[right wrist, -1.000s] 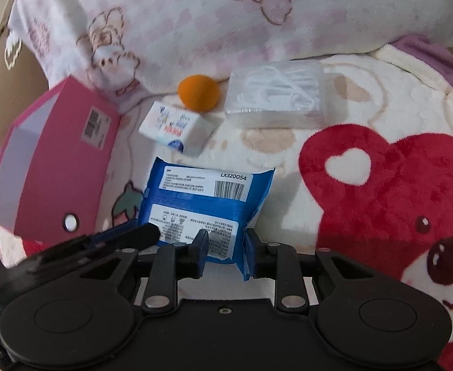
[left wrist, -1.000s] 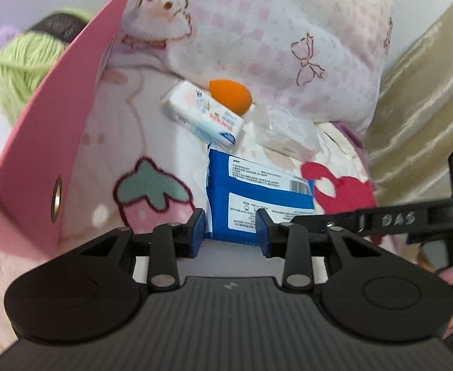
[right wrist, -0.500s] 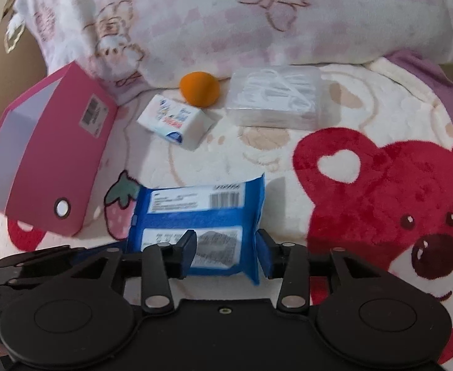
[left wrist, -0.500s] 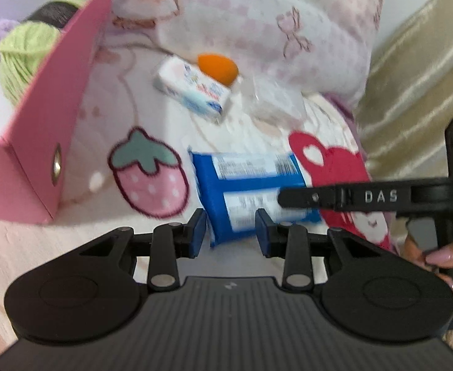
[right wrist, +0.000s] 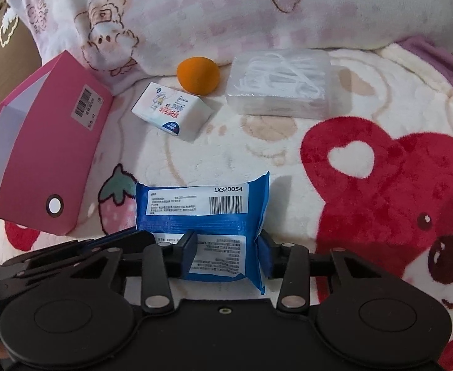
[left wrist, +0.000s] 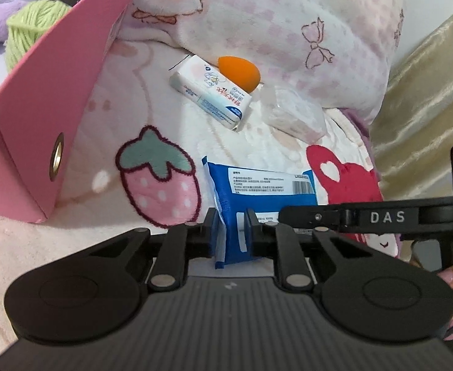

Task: Organize objects
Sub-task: 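Lift the blue packet off the bed with the left gripper, then carry the blue packet with the left gripper over the pink box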

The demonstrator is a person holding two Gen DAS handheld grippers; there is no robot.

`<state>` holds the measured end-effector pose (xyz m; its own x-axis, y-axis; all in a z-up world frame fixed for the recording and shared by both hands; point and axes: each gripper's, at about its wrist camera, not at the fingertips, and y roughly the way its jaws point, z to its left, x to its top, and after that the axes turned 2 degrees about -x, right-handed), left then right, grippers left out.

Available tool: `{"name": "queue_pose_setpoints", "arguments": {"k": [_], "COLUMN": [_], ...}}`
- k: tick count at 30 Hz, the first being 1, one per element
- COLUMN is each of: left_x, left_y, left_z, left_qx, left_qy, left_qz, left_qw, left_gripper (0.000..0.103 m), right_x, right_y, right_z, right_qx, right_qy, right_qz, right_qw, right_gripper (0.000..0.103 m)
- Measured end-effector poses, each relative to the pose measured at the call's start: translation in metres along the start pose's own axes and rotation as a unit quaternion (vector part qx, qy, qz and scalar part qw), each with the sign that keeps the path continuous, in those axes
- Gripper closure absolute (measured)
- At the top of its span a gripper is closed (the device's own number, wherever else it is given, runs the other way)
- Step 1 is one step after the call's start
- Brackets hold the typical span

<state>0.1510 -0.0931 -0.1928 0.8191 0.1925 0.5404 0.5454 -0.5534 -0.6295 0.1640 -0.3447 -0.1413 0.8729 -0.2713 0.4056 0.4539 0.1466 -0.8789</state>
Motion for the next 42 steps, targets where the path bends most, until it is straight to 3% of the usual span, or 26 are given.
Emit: {"name": "queue_pose_setpoints", "arguments": {"k": [5, 13, 21, 25, 29, 33, 37, 42], "left_x": [-0.005, -0.005, -0.006, -0.001, 0.002, 0.003, 0.003, 0.007], "left_y": [0.005, -0.003, -0.027, -0.044, -0.067, -0.086, -0.101, -0.129], "left_z": [-0.010, -0.010, -0.027, -0.026, -0.034, -0.046, -0.064, -0.064], "left_qx": [0.019, 0.006, 0.007, -0.015, -0.023, -0.005, 0.046, 0.047], "left_qy": [0.039, 0.017, 0.040, 0.019, 0.034, 0.056, 0.124, 0.130], "left_qz": [0.004, 0.009, 0.015, 0.020, 0.007, 0.011, 0.034, 0.058], "left_qw": [0.9991, 0.9998, 0.9991, 0.9995, 0.9992, 0.9984, 0.9906, 0.9887], "left_gripper": [0.085, 0.085, 0.084, 0.084, 0.084, 0.084, 0.084, 0.083], "right_x": [0.001, -0.009, -0.022, -0.023, -0.028, -0.038, -0.046, -0.053], "right_y": [0.005, -0.007, -0.030, -0.042, -0.055, -0.070, -0.081, -0.094], "right_z": [-0.001, 0.012, 0.020, 0.013, 0.005, 0.019, 0.043, 0.055], "right_qx": [0.004, -0.015, -0.017, 0.010, 0.051, 0.055, 0.048, 0.061], "right_qy": [0.004, -0.027, -0.024, 0.006, 0.044, 0.040, 0.014, 0.023], "right_qz": [0.003, -0.006, -0.023, -0.031, -0.040, -0.055, -0.053, -0.046], "right_qw": [1.000, 0.999, 0.999, 0.999, 0.997, 0.996, 0.997, 0.997], "right_gripper": [0.057, 0.057, 0.056, 0.055, 0.055, 0.055, 0.055, 0.054]}}
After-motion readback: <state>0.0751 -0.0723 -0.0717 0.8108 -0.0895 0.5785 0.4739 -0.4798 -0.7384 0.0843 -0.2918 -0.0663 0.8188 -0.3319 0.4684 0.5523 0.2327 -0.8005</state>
